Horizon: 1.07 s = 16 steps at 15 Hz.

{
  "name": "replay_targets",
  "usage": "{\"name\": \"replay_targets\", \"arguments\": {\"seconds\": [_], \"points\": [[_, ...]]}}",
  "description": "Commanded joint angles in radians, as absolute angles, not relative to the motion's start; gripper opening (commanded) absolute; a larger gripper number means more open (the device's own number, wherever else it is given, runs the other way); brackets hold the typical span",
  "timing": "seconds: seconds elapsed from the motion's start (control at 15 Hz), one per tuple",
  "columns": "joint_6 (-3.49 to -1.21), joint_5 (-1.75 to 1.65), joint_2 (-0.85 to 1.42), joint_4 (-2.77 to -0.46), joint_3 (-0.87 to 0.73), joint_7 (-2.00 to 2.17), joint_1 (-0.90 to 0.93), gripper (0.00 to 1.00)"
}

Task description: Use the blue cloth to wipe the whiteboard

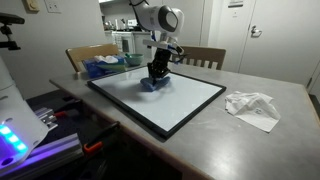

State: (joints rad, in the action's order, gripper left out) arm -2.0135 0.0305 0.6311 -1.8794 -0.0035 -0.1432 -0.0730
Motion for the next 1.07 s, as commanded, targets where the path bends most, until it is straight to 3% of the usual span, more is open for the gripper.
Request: {"name": "replay_targets", "arguments": {"seconds": [0.0,0.07,0.13,0.33,0.4,1.0], "points": [[-1.999,-0.003,0.637,-1.915,-0.014,-0.142,-0.064,0.03],[-1.998,0.027,0.632,-1.880,-0.002,-0.142,-0.074,0.03],[-1.997,0.027,0.632,-1.878,-0.002,-0.142,-0.074,0.12],[-1.995,0.027,0.632,-1.876,-0.002,-0.142,-0.074,0.12],[-1.995,0.027,0.632,-1.876,-0.002,-0.142,-0.074,0.03],[-1.987,0.021,0.582,-2.035,0.010,-0.090,-0.028,0.03]]}}
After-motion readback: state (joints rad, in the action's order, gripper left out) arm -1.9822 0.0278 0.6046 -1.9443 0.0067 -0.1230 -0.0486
